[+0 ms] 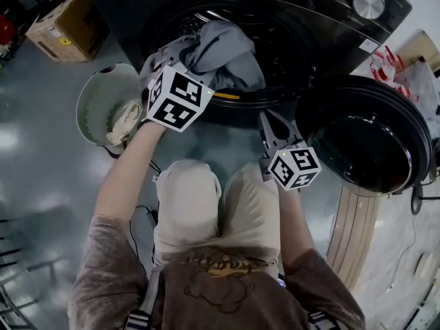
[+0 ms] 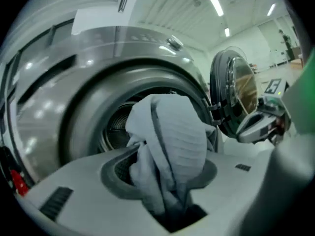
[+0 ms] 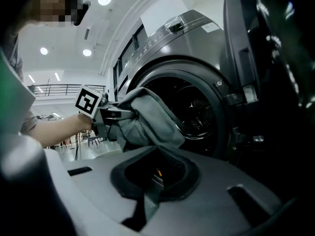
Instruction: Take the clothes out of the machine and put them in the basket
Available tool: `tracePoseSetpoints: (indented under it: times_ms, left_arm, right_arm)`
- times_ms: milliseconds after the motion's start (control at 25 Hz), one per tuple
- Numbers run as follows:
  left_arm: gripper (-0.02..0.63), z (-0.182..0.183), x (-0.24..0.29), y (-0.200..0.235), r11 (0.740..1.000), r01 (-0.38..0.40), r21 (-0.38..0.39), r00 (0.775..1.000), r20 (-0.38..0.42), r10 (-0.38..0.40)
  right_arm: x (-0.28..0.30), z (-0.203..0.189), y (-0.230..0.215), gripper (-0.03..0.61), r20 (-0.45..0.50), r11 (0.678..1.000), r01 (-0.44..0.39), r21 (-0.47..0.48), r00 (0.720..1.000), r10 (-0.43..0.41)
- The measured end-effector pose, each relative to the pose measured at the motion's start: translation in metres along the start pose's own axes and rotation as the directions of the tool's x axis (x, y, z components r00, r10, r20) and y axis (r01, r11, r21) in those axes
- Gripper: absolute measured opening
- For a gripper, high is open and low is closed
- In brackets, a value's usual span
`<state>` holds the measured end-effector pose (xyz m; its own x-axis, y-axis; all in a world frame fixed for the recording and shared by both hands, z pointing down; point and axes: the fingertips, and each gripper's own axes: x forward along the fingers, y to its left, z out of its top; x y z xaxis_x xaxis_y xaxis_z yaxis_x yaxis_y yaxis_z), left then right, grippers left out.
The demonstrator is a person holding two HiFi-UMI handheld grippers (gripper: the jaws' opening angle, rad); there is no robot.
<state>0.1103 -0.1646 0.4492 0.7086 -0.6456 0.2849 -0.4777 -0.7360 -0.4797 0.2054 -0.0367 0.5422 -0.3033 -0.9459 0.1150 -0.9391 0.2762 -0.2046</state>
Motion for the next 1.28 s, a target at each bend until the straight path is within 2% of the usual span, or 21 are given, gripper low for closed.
tracePoseSetpoints:
  times_ms: [160, 400, 560, 760, 1040, 1160, 1280]
  left_arm:
    - [0.198, -0.024, -0.041, 0.022, 0.997, -0.069, -0.039, 0.997, -0.046, 0.067]
    - [0.199, -0.055, -0.105, 0.06, 0.98, -0.182, -0.075, 0.979, -0.109, 0.174]
    - [0.2, -0.083, -0.149, 0.086, 0.959, -0.27, -0.089, 0.952, -0.173, 0.252]
    - [0.201, -0.128, -0.192, 0.117, 0.914, -0.378, -0.145, 0.91, -0.239, 0.338]
    - [0.201, -0.202, -0.212, 0.133, 0.868, -0.452, -0.206, 0.87, -0.316, 0.378]
    - [0.202, -0.23, -0.203, 0.13, 0.85, -0.471, -0.237, 0.858, -0.345, 0.38]
    - [0.202, -0.246, -0.19, 0.132, 0.843, -0.488, -0.227, 0.843, -0.371, 0.388]
  right_arm:
    - [0.024, -0.001, 0.022, -0.003, -0.006, 0.997, -0.083, 0.0, 0.997, 0.083]
    - [0.062, -0.006, 0.066, -0.003, -0.021, 0.976, -0.217, -0.002, 0.976, 0.217]
    - [0.083, -0.011, 0.103, -0.003, -0.042, 0.953, -0.302, -0.006, 0.952, 0.302]
    - [0.106, -0.028, 0.139, -0.003, -0.089, 0.927, -0.375, -0.007, 0.923, 0.373]
    - [0.144, -0.07, 0.171, -0.003, -0.166, 0.896, -0.443, 0.002, 0.884, 0.438]
    - [0.156, -0.09, 0.171, -0.003, -0.203, 0.882, -0.471, 0.001, 0.864, 0.461]
    - [0.166, -0.1, 0.162, -0.003, -0.212, 0.871, -0.491, 0.0, 0.851, 0.48]
